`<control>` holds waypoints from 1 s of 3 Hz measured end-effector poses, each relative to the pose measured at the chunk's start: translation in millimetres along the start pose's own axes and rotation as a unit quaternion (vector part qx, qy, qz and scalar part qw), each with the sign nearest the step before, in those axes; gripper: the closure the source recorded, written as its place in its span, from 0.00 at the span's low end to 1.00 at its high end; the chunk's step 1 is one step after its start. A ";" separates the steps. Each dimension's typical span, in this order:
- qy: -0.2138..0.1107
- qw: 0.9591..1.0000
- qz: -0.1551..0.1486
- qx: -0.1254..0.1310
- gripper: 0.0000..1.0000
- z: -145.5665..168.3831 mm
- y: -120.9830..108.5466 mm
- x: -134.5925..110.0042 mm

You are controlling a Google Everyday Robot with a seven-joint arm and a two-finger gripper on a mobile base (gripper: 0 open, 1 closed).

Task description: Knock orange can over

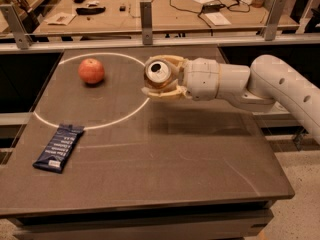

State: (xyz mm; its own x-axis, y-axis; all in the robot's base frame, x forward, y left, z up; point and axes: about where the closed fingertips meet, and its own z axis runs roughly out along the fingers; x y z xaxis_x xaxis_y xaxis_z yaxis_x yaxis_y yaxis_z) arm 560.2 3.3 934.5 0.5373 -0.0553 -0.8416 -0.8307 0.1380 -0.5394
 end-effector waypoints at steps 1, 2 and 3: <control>0.001 0.996 -0.086 -0.029 1.00 -7.7 0.3 -6.6; 0.013 0.985 -0.160 -0.067 1.00 -15.8 5.4 -7.0; 0.029 0.967 -0.226 -0.114 1.00 -23.0 13.5 -3.5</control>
Offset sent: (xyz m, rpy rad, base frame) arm -0.0141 -0.0318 -0.0044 -0.2545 -0.4852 0.1410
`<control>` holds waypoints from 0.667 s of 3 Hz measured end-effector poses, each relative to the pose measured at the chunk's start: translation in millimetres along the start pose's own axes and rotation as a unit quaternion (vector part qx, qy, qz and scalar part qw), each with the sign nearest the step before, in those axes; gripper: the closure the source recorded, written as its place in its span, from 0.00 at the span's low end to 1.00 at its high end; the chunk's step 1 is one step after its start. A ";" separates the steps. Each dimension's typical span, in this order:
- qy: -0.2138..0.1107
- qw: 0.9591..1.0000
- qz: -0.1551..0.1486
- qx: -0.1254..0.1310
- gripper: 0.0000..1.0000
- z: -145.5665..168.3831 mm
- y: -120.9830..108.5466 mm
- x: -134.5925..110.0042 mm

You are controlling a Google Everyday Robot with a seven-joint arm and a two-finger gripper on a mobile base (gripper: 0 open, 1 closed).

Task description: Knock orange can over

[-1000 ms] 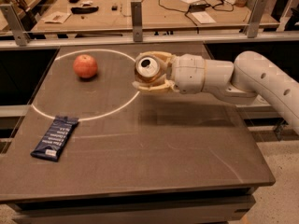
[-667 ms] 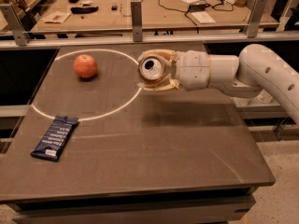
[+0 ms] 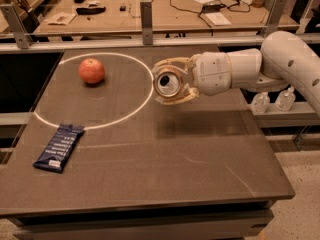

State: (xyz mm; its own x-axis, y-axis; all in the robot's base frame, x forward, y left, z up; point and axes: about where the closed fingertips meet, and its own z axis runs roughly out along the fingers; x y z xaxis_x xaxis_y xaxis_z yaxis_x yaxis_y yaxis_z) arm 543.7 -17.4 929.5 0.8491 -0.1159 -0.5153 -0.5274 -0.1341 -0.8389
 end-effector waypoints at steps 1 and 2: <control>0.011 0.996 -0.058 -0.066 1.00 -1.1 15.1 0.4; 0.023 0.985 -0.101 -0.136 1.00 -3.6 31.3 3.7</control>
Offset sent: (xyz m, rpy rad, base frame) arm -0.0169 -0.0239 -0.0450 -0.4371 -0.2666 0.2133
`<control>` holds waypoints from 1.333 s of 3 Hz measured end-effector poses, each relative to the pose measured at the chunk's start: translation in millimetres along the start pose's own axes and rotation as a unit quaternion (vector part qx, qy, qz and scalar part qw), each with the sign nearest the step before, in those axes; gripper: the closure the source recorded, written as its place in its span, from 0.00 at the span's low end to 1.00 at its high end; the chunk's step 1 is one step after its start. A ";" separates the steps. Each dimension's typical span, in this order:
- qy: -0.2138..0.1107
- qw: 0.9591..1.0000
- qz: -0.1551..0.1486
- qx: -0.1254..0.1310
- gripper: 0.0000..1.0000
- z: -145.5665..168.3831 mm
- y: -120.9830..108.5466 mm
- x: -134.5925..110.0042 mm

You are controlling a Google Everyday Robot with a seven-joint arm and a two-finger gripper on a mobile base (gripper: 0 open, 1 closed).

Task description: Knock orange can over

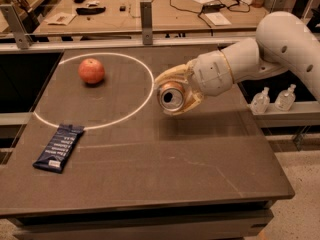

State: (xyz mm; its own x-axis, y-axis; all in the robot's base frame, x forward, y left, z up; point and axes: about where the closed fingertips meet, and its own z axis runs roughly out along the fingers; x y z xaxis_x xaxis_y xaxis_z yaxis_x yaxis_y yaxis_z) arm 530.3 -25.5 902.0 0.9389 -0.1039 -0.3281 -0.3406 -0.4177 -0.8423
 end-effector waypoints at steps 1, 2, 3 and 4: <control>0.019 0.998 -0.034 -0.057 1.00 0.1 14.2 2.7; 0.051 0.993 -0.056 -0.096 1.00 -1.9 25.1 7.5; 0.087 0.985 -0.077 -0.131 1.00 -2.0 34.3 11.6; 0.117 0.976 -0.086 -0.164 1.00 0.2 43.5 15.9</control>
Offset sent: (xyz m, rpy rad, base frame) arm 0.0033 -0.0276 -0.0325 -0.3328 -0.2054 -0.0099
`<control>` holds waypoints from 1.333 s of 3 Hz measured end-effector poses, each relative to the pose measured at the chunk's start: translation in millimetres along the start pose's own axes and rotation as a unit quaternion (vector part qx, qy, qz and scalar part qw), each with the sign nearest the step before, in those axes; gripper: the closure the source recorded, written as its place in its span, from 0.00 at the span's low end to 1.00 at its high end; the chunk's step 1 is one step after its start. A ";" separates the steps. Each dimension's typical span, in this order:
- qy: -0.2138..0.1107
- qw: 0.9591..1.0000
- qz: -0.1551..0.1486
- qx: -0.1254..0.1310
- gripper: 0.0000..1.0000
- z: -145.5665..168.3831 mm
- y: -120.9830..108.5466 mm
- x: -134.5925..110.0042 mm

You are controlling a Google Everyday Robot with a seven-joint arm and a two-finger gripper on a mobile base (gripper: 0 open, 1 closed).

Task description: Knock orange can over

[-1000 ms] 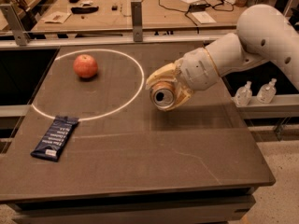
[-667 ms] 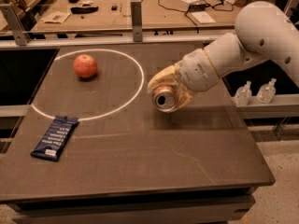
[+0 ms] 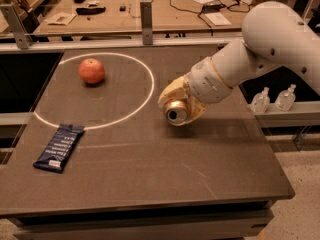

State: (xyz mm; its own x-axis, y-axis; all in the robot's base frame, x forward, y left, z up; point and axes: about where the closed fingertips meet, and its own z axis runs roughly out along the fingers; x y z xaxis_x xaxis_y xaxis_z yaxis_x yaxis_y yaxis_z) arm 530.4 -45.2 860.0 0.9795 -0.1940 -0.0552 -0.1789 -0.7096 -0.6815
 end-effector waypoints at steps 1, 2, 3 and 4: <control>0.009 0.999 -0.008 -0.037 1.00 3.7 9.6 0.3; 0.006 0.998 -0.015 -0.068 0.82 8.2 20.0 -4.3; 0.004 0.996 -0.014 -0.089 0.58 9.6 26.0 -6.1; 0.004 0.995 -0.006 -0.102 0.35 10.1 29.5 -6.1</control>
Offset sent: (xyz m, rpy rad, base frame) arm -0.0132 -0.0152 -0.0291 -0.2094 0.0017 0.0351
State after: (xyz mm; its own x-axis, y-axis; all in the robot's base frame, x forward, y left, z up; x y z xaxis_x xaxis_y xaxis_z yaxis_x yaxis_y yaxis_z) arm 520.1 -58.0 832.9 0.9810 -0.1895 -0.0406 -0.1827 -0.8345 -0.5198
